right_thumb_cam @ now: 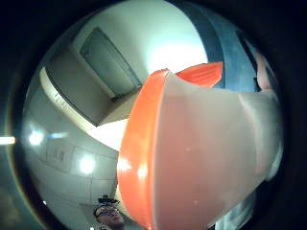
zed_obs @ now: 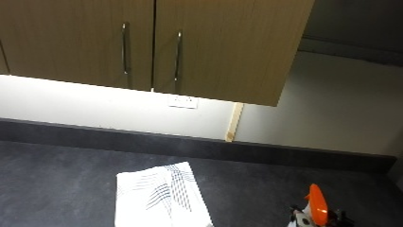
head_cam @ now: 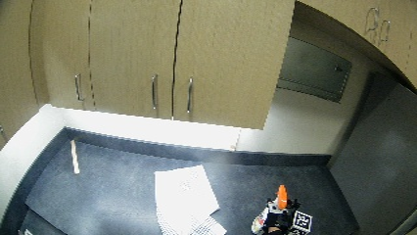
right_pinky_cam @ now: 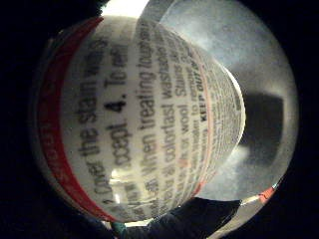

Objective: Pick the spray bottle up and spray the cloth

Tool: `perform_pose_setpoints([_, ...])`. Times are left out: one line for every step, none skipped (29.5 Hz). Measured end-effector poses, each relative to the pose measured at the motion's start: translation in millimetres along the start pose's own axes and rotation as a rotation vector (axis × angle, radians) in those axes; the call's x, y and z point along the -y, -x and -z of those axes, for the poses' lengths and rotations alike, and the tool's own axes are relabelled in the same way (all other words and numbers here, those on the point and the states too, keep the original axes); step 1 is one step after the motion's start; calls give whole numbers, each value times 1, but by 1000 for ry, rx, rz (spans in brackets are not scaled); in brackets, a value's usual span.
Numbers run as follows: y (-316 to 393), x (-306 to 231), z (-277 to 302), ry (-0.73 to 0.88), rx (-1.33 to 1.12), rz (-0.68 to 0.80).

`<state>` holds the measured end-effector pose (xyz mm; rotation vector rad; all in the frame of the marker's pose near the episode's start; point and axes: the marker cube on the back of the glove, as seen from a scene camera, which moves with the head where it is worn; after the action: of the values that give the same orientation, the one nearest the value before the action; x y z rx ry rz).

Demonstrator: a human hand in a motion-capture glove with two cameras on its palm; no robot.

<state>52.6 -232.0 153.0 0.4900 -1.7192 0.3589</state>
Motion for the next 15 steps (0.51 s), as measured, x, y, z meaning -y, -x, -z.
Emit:
perform_pose_setpoints([6,1,2,-4,1,-1])
perform_pose_setpoints([14,2,4,-6,0,0])
perform_pose_setpoints([24,3,5,-7,-2,2])
perform_pose_setpoints([35,5,7,-6,-4,9])
perform_pose_setpoints([48,6,9,-4,-5,19])
perform_pose_setpoints([62,7,10,0,-4,34])
perform_pose_setpoints([76,8,11,3,-4,51])
perform_pose_setpoints([91,7,12,6,-5,68])
perform_pose_setpoints([106,6,12,9,-6,83])
perform_pose_setpoints([120,3,10,12,-7,96])
perform_pose_setpoints([133,0,8,16,-6,106])
perform_pose_setpoints([144,-4,6,20,-3,115])
perform_pose_setpoints([152,-6,4,24,1,124])
perform_pose_setpoints([158,-7,2,28,3,133])
perform_pose_setpoints([160,-6,1,31,6,141])
